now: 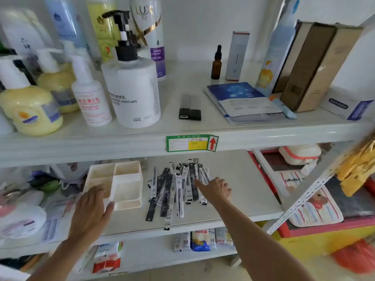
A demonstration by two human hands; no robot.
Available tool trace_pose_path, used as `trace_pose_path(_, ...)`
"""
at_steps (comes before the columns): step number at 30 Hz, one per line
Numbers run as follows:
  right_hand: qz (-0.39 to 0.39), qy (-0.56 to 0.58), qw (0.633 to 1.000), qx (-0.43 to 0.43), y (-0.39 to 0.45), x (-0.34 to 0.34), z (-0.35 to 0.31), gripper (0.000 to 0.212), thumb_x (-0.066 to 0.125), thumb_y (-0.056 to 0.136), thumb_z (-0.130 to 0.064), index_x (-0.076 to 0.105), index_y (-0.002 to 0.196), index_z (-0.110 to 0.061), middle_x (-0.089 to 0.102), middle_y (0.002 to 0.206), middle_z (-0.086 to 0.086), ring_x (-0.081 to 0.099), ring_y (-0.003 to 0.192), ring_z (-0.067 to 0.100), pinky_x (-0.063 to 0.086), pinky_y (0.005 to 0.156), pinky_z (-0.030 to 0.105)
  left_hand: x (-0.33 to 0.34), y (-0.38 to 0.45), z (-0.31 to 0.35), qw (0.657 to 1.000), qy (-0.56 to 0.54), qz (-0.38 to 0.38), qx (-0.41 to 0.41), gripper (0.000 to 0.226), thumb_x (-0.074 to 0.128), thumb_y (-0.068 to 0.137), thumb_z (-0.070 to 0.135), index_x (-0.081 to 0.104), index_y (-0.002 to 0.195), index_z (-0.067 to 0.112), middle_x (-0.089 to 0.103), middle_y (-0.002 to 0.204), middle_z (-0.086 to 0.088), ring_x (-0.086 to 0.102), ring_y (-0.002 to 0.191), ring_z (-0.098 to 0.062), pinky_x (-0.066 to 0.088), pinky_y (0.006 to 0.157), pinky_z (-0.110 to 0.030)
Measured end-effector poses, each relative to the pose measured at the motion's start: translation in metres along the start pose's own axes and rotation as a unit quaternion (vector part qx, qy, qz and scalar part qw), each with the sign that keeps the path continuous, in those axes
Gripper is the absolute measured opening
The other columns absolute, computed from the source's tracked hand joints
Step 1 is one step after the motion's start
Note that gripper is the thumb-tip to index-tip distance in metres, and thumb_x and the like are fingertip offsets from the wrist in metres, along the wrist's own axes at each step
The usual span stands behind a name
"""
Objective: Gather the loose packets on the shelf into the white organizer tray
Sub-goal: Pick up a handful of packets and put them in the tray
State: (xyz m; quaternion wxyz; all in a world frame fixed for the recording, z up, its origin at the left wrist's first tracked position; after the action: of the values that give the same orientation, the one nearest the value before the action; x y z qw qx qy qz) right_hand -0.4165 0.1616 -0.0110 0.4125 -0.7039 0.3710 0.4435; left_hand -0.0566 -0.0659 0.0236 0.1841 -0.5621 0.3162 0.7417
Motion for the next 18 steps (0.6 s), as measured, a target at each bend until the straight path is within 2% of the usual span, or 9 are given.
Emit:
trace_pose_path(2, -0.027, 0.017, 0.999, 0.0, 0.019, 0.012, -0.02, 0.116, 0.045, 0.073, -0.093, 0.042, 0.145, -0.003, 0.049, 0.141, 0.018, 0.048, 0.128, 0.032, 0.038, 0.109, 0.044, 0.023, 0.004, 0.001, 0.999, 0.014, -0.041, 0.009, 0.063, 0.044, 0.096, 0.046, 0.058, 0.13, -0.005, 0.064, 0.131, -0.028, 0.062, 0.119, -0.051, 0.048, 0.104, -0.063)
trace_pose_path(4, -0.042, 0.013, 0.999, -0.015, 0.032, 0.021, -0.046, 0.115, 0.061, 0.073, -0.083, 0.035, 0.15, -0.003, 0.042, 0.148, 0.022, 0.044, 0.134, 0.035, 0.036, 0.112, 0.047, 0.035, 0.003, -0.001, 0.998, 0.058, -0.027, 0.026, 0.074, 0.045, 0.093, 0.053, 0.053, 0.136, -0.007, 0.058, 0.138, -0.03, 0.056, 0.127, -0.05, 0.041, 0.111, -0.063)
trace_pose_path(6, -0.048, 0.006, 0.998, -0.035, 0.04, 0.032, -0.064, 0.098, 0.069, 0.079, -0.068, 0.038, 0.147, -0.004, 0.052, 0.134, 0.019, 0.053, 0.12, 0.031, 0.045, 0.106, 0.044, 0.043, 0.005, -0.004, 0.996, 0.071, -0.034, 0.036, 0.078, 0.046, 0.093, 0.056, 0.049, 0.14, -0.007, 0.054, 0.142, -0.03, 0.052, 0.131, -0.049, 0.035, 0.115, -0.063)
trace_pose_path(8, -0.053, 0.027, 0.998, -0.034, 0.047, 0.038, -0.068, 0.073, 0.072, 0.085, -0.052, 0.049, 0.136, -0.006, 0.06, 0.112, 0.008, 0.059, 0.099, 0.022, 0.054, 0.093, 0.037, 0.041, 0.006, -0.007, 0.997, 0.068, -0.03, 0.03, 0.079, 0.047, 0.091, 0.055, 0.048, 0.142, -0.005, 0.052, 0.144, -0.029, 0.05, 0.134, -0.048, 0.034, 0.117, -0.061)
trace_pose_path(12, -0.059, 0.079, 0.995, -0.033, 0.051, 0.044, -0.069, 0.043, 0.078, 0.084, -0.038, 0.063, 0.111, -0.009, 0.067, 0.097, 0.005, 0.066, 0.085, 0.018, 0.06, 0.075, 0.032, 0.043, 0.005, -0.005, 0.999, 0.048, -0.018, 0.009, 0.075, 0.056, 0.086, 0.052, 0.05, 0.138, -0.002, 0.051, 0.145, -0.026, 0.047, 0.134, -0.046, 0.035, 0.113, -0.058)
trace_pose_path(15, -0.09, 0.142, 0.986, -0.019, 0.061, 0.047, -0.058, 0.034, 0.077, 0.083, -0.041, 0.058, 0.093, -0.015, 0.057, 0.077, -0.001, 0.053, 0.064, 0.01, 0.047, 0.054, 0.023, 0.045, 0.006, -0.006, 0.999, 0.038, 0.008, 0.006, 0.073, 0.059, 0.084, 0.049, 0.05, 0.137, -0.002, 0.05, 0.145, -0.025, 0.045, 0.134, -0.046, 0.033, 0.114, -0.054)
trace_pose_path(18, -0.117, 0.279, 0.953, 0.014, 0.078, 0.043, -0.041, 0.037, 0.076, 0.082, -0.045, 0.054, 0.077, -0.015, 0.049, 0.068, -0.002, 0.045, 0.058, 0.012, 0.041, 0.051, 0.023, 0.048, 0.004, -0.009, 0.999, 0.032, 0.014, 0.0, 0.073, 0.06, 0.084, 0.048, 0.049, 0.139, 0.0, 0.049, 0.147, -0.024, 0.044, 0.137, -0.046, 0.023, 0.12, -0.042)
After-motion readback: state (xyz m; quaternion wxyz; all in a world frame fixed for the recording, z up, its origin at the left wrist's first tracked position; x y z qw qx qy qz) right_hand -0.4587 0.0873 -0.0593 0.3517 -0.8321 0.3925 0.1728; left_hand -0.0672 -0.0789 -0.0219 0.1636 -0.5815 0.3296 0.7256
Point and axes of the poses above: each hand's wrist, its own y-axis towards the middle knuckle, its own x-axis out of the palm, z = x × y, the point moved 9 cm from there along y, towards the middle knuckle
